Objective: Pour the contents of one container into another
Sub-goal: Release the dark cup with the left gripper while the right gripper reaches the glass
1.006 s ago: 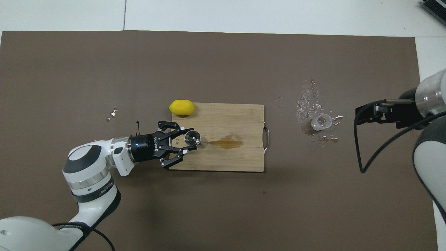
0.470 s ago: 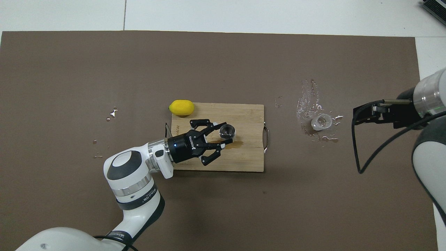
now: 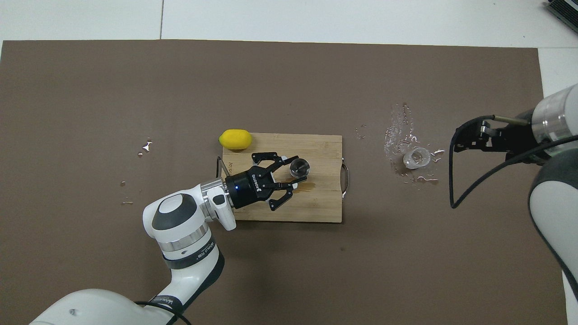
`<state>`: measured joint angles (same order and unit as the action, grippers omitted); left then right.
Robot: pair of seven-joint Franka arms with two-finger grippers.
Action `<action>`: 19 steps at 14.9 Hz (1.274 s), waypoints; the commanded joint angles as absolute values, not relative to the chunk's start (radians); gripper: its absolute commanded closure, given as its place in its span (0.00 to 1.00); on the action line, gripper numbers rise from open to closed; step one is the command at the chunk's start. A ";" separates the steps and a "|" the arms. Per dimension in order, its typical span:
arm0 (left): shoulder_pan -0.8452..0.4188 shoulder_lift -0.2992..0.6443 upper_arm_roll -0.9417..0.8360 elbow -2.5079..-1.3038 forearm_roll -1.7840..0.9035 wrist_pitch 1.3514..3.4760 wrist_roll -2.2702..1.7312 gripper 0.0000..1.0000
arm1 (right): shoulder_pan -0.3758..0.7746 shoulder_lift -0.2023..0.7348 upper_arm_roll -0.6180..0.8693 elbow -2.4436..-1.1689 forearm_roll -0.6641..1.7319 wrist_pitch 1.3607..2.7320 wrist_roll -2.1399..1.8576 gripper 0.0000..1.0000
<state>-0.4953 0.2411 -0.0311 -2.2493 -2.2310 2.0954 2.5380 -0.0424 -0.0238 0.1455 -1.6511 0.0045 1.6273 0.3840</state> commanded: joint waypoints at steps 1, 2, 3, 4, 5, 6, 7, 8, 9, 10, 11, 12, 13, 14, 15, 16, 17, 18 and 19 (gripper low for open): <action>-0.525 0.245 -0.025 -2.252 -2.252 2.134 2.569 0.86 | -0.057 0.014 0.147 -1.649 0.014 1.664 0.480 0.00; -0.526 0.247 -0.025 -2.255 -2.252 2.137 2.569 0.85 | -0.058 0.026 0.147 -1.652 0.014 1.678 0.544 0.00; -0.526 0.248 -0.025 -2.255 -2.252 2.138 2.569 0.84 | -0.060 0.040 0.147 -1.657 0.015 1.687 0.613 0.00; -0.526 0.249 -0.025 -2.255 -2.253 2.141 2.569 0.83 | -0.067 0.043 0.147 -1.672 0.024 1.716 0.682 0.00; -0.528 0.249 -0.025 -2.255 -2.253 2.144 2.571 0.78 | -0.074 0.043 0.147 -1.693 0.026 1.750 0.748 0.00; -0.528 0.249 -0.025 -2.255 -2.253 2.154 2.571 0.71 | -0.080 0.049 0.147 -1.700 0.029 1.776 0.814 0.00; -0.528 0.250 -0.023 -2.255 -2.253 2.158 2.571 0.63 | -0.084 0.075 0.147 -1.700 0.047 1.782 0.865 0.00; -0.526 0.253 -0.023 -2.256 -2.253 2.163 2.577 0.12 | -0.092 0.102 0.146 -1.697 0.076 1.790 0.903 0.00; -0.517 0.253 -0.021 -2.261 -2.252 2.161 2.579 0.00 | -0.109 0.135 0.146 -1.697 0.101 1.805 0.943 0.00; -0.511 0.250 -0.021 -2.267 -2.250 2.152 2.579 0.00 | -0.123 0.162 0.146 -1.697 0.119 1.816 0.974 0.00; -0.494 0.247 -0.020 -2.273 -2.241 2.142 2.582 0.00 | -0.130 0.187 0.146 -1.695 0.144 1.821 0.988 0.00; -0.470 0.242 -0.020 -2.286 -2.237 2.128 2.597 0.00 | -0.135 0.208 0.146 -1.695 0.167 1.831 1.005 0.00; -0.457 0.238 -0.018 -2.296 -2.224 2.108 2.621 0.00 | -0.155 0.230 0.146 -1.695 0.188 1.838 1.020 0.00; -0.419 0.232 -0.018 -2.309 -2.173 2.093 2.635 0.00 | -0.175 0.253 0.146 -1.697 0.221 1.848 1.026 0.00; -0.372 0.215 -0.021 -2.330 -2.116 2.085 2.635 0.00 | -0.186 0.271 0.146 -1.697 0.242 1.858 1.026 0.00; -0.330 0.181 -0.021 -2.359 -2.064 2.083 2.634 0.00 | -0.201 0.293 0.146 -1.697 0.259 1.861 1.026 0.00; -0.295 0.155 -0.021 -2.379 -2.007 2.071 2.632 0.00 | -0.212 0.308 0.144 -1.700 0.284 1.868 1.026 0.00; -0.250 0.140 -0.021 -2.390 -1.953 2.053 2.632 0.00 | -0.218 0.310 0.144 -1.712 0.307 1.879 1.029 0.00; -0.211 0.123 -0.020 -2.402 -1.901 2.030 2.631 0.00 | -0.222 0.308 0.144 -1.733 0.319 1.891 1.040 0.00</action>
<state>-0.2865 0.2034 -0.0143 -2.3312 -1.9852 2.0760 2.6103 -0.2063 0.3116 0.1351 -1.7017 0.2755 1.8622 1.0072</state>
